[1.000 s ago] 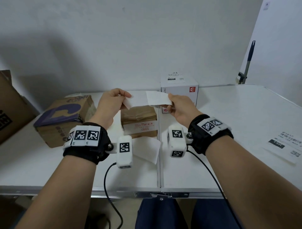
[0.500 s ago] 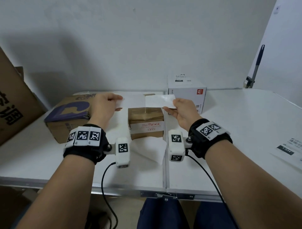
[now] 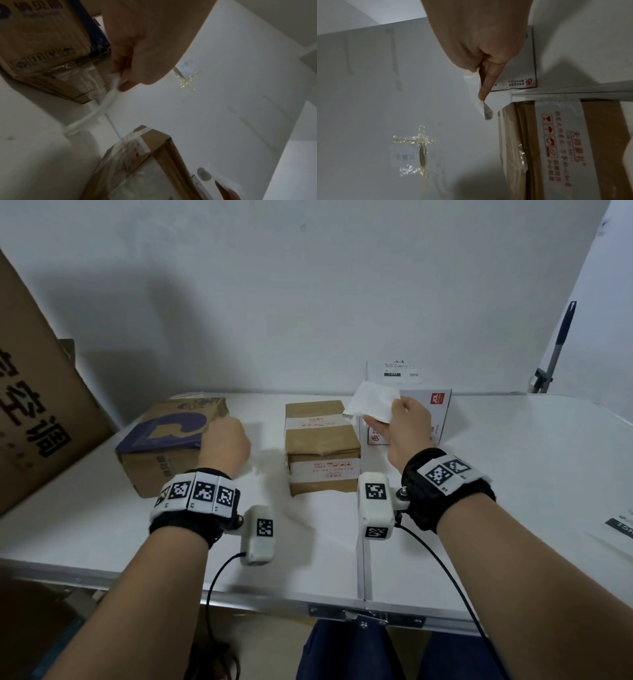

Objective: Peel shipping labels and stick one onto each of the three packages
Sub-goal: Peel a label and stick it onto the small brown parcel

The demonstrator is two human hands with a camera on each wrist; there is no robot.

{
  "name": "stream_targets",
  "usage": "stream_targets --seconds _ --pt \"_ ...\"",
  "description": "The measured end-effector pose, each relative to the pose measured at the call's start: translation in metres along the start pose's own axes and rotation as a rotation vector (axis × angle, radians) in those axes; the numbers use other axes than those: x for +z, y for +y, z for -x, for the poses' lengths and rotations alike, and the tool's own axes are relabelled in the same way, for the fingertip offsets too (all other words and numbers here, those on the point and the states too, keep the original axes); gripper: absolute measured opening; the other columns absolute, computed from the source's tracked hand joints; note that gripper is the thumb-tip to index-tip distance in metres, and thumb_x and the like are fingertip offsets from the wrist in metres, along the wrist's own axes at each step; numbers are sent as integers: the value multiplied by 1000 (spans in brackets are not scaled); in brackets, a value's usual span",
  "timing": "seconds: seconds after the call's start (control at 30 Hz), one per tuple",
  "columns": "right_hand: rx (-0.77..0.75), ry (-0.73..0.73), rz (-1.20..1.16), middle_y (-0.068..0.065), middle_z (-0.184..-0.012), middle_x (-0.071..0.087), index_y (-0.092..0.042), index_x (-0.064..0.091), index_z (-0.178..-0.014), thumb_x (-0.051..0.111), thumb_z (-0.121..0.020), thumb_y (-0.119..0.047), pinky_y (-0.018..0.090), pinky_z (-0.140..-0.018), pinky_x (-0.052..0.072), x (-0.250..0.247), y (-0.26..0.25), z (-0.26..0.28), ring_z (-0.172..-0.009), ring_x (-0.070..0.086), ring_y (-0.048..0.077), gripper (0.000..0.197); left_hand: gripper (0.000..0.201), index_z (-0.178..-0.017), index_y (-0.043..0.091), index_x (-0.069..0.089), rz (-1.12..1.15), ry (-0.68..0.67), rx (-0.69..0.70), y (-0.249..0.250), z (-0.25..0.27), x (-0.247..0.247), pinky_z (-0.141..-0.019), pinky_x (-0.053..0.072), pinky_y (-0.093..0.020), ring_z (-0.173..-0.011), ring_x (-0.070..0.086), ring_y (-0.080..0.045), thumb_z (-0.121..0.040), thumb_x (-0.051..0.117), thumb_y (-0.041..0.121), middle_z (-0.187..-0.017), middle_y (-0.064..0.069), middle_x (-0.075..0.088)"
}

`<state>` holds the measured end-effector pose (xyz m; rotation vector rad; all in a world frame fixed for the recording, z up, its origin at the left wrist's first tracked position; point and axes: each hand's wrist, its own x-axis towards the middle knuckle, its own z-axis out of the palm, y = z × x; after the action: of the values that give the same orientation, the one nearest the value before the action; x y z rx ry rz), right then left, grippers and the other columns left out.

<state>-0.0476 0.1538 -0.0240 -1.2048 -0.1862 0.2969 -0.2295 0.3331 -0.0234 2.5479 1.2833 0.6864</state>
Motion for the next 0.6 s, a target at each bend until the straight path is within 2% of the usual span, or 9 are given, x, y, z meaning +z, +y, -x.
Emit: stream_targets --seconds 0.07,0.1,0.17,0.23,0.3,0.37,0.5,0.53,0.6 --pt "-81 -11 49 3 -117 52 -5 56 -117 42 -101 -15 33 -72 61 4 -5 1 -88 69 24 24 37 -118 5 66 -62 -152 21 1 1 2 -92 48 -40 -112 58 -36 -90 43 0 -120 -19 64" --pt "-140 -14 86 1 -114 52 -6 56 -117 42 -100 -15 33 -71 61 6 -7 0 -96 66 26 23 39 -120 10 66 -74 -163 29 0 0 2 -92 48 -40 -112 59 -35 -90 43 1 -122 -17 64" --pt "-261 -35 171 1 -111 54 -6 57 -115 43 -100 -16 35 -70 61 8 -10 -1 -109 59 26 23 39 -114 18 70 -116 -98 46 2 -3 -1 -85 51 -39 -105 61 -33 -89 44 5 -117 -13 66" --pt "-354 -68 244 5 -114 55 -5 58 -117 43 -101 -18 34 -72 61 10 -12 -2 -110 58 24 26 36 -103 21 73 -114 -60 57 8 -6 -8 -80 50 -38 -100 62 -33 -88 44 6 -113 -11 67" --pt "-430 -98 316 2 -109 57 -5 58 -119 43 -101 -19 32 -75 61 13 -16 -2 -106 59 19 28 36 -99 19 73 -13 -82 75 16 -12 -14 -82 49 -35 -102 62 -30 -88 43 4 -113 -8 67" --pt "-507 -117 408 -4 -98 58 -6 59 -118 42 -101 -21 29 -76 60 16 -21 -3 -97 60 14 28 34 -100 18 72 192 -107 86 27 -22 -18 -84 49 -31 -99 63 -24 -90 43 3 -109 -5 68" --pt "-687 -166 657 0 -83 62 -12 59 -114 41 -101 -26 37 -75 56 22 -24 -4 -81 63 19 27 19 -103 13 68 879 -267 -81 55 -34 -23 -65 50 -20 -72 61 -10 -97 50 12 -95 -4 68" --pt "-721 -196 701 1 -77 62 -13 59 -113 41 -101 -28 38 -71 54 23 -24 -4 -73 62 18 27 16 -103 13 67 1022 -313 -140 60 -36 -25 -65 52 -19 -72 62 -11 -97 53 16 -98 -6 67" --pt "-785 -252 781 -6 -64 56 -14 57 -112 42 -101 -32 29 -58 43 24 -23 -6 -57 53 9 27 23 -109 11 65 1177 -407 -229 70 -41 -27 -71 56 -23 -78 65 -16 -93 61 27 -101 -9 68"
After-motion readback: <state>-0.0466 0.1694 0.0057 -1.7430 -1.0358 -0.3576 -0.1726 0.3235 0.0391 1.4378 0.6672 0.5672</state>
